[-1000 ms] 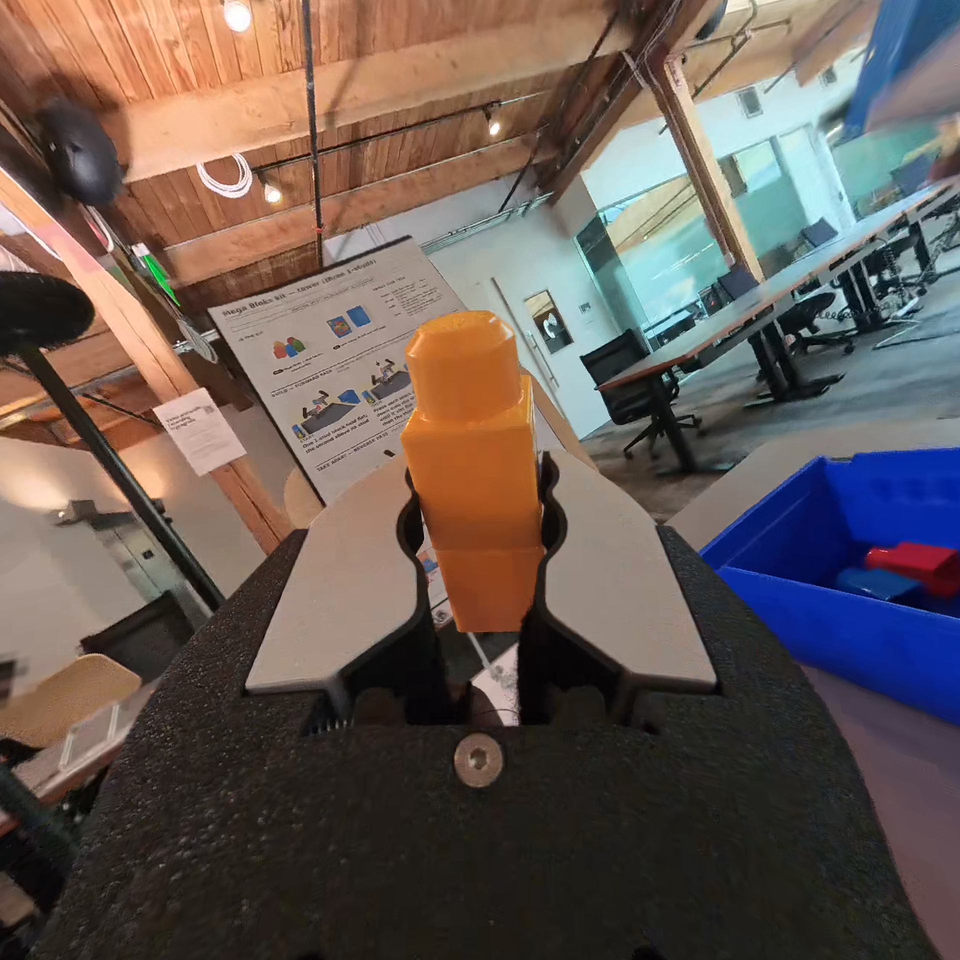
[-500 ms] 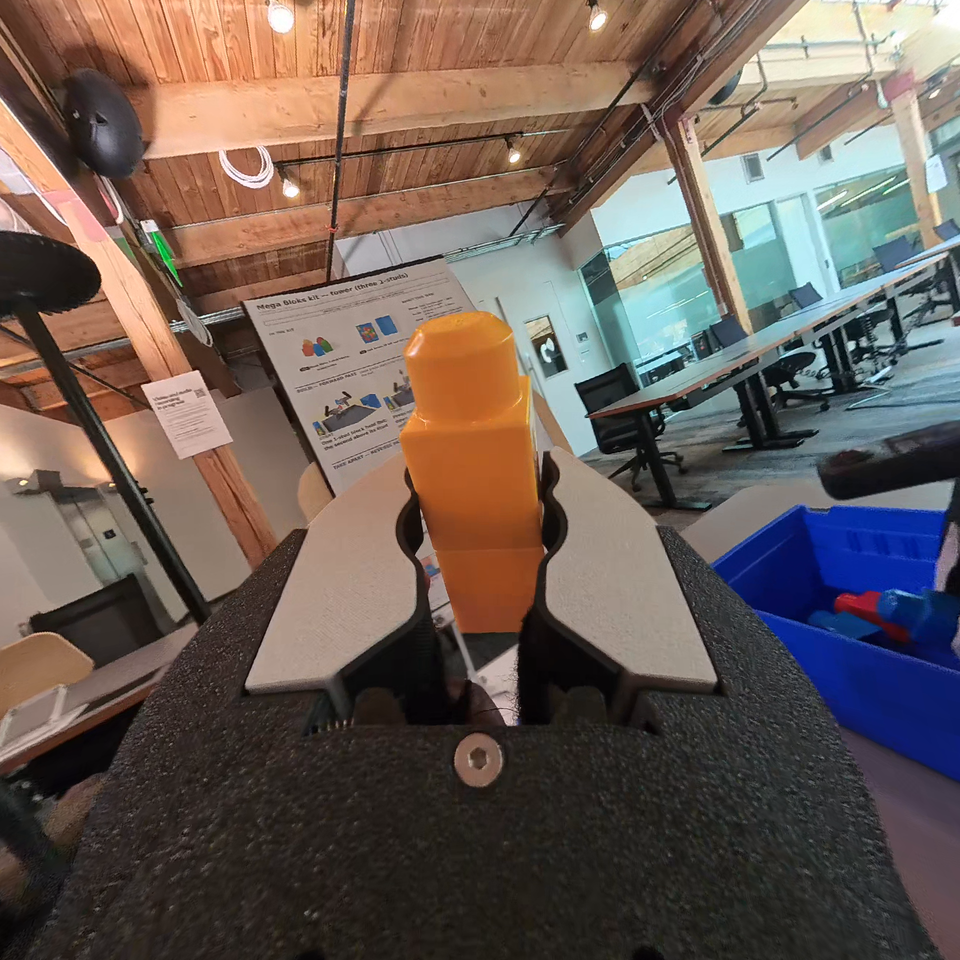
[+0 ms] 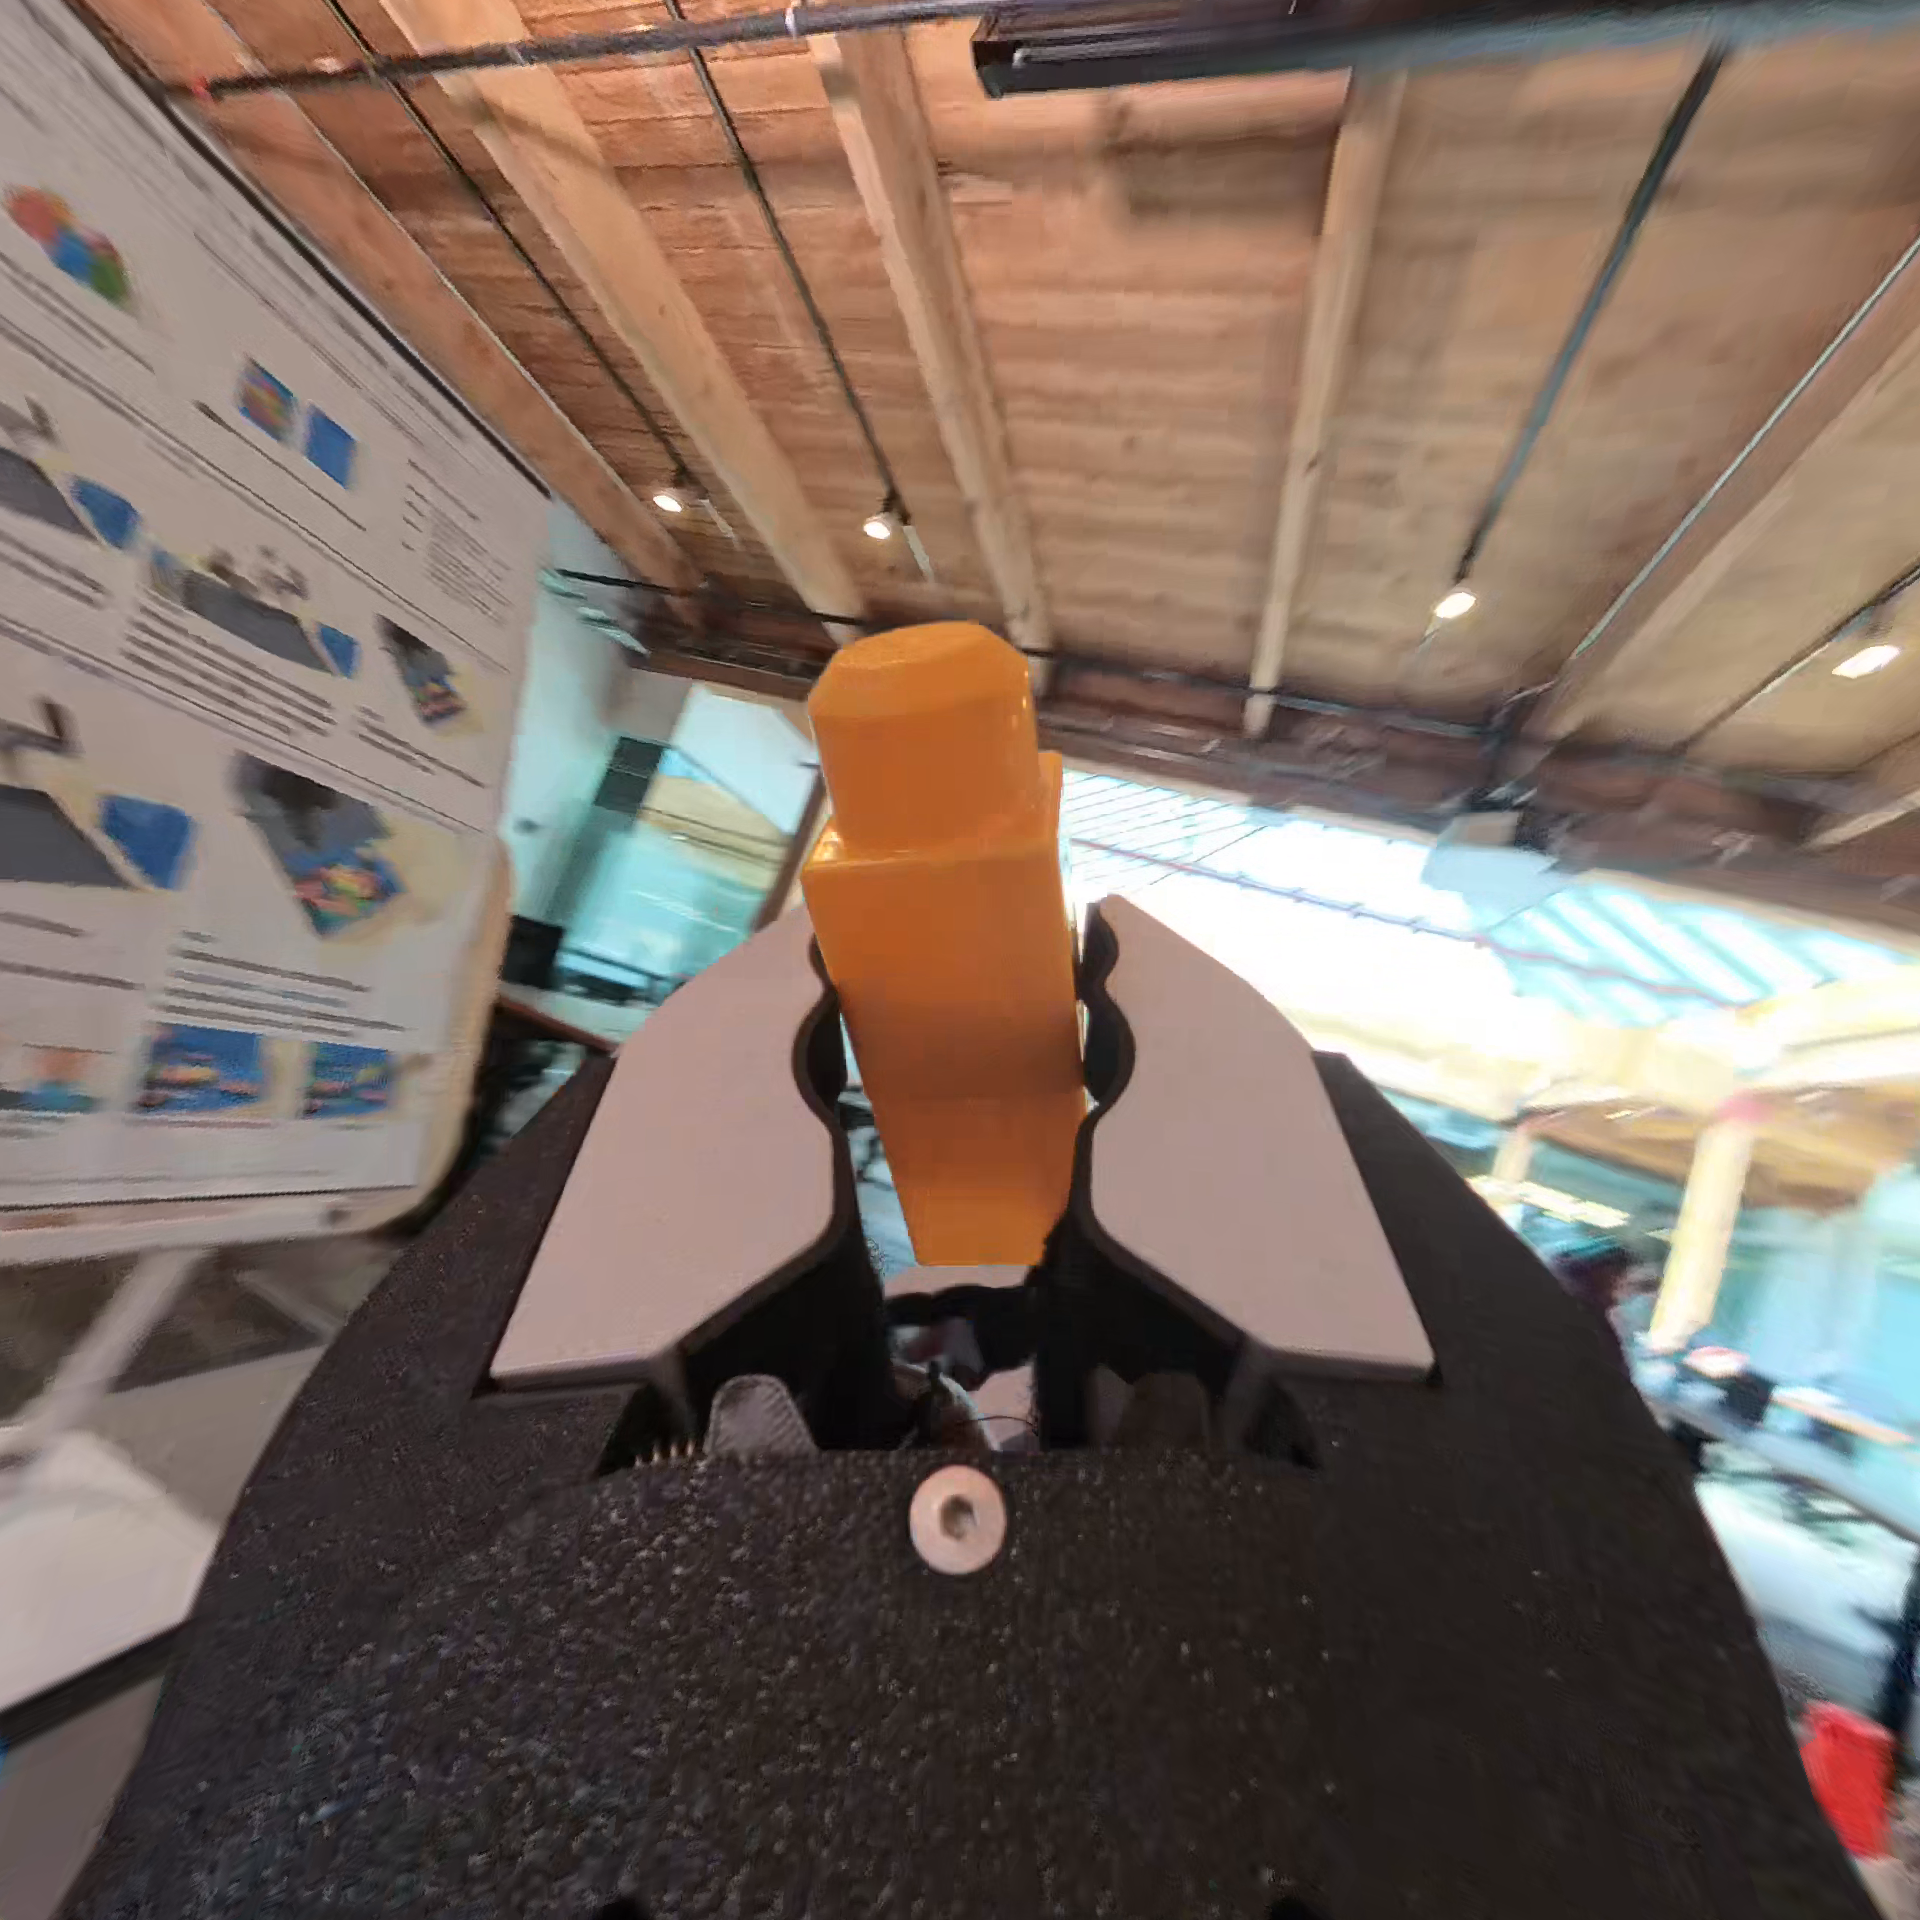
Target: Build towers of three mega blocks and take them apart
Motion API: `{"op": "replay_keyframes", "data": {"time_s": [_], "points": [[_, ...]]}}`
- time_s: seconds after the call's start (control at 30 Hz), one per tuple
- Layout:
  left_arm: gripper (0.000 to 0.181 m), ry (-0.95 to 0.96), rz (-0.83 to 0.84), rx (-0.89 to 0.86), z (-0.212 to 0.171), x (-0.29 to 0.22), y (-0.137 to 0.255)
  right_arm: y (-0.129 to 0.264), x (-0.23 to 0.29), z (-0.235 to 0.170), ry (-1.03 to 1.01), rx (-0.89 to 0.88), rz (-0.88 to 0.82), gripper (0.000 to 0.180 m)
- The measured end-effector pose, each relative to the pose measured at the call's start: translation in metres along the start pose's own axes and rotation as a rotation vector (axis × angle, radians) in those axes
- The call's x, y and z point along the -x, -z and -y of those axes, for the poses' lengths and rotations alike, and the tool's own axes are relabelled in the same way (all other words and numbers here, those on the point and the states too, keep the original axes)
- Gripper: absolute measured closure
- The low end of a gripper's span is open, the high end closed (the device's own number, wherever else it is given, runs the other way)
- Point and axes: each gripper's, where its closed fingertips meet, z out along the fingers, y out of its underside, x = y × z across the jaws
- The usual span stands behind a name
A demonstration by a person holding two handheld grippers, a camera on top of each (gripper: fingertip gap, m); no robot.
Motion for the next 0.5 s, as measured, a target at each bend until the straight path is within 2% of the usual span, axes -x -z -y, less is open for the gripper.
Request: {"op": "replay_keyframes", "data": {"time_s": [0.03, 0.13, 0.2, 0.33, 0.47, 0.5], "points": [[0.138, 0.071, -0.033, -0.007, -0.002, -0.001, -0.001, 0.001, 0.019, 0.028, 0.036, -0.118, 0.062, 0.119], [0.138, 0.155, -0.032, -0.011, -0.011, 0.001, -0.006, -0.002, 0.067, 0.084, 0.173, -0.333, 0.146, 0.105], [0.138, 0.191, -0.028, -0.028, -0.014, 0.0, -0.009, -0.006, 0.08, 0.112, 0.306, -0.449, 0.037, 0.105], [0.138, 0.338, -0.063, -0.051, -0.021, -0.007, -0.015, -0.002, 0.088, 0.147, 0.545, -0.638, -0.299, 0.12], [0.138, 0.438, -0.087, -0.001, -0.038, -0.012, -0.023, 0.01, 0.098, 0.16, 0.658, -0.759, -0.435, 0.128], [0.138, 0.455, -0.096, 0.014, -0.042, -0.014, -0.024, 0.01, 0.1, 0.159, 0.692, -0.752, -0.444, 0.138]]}}
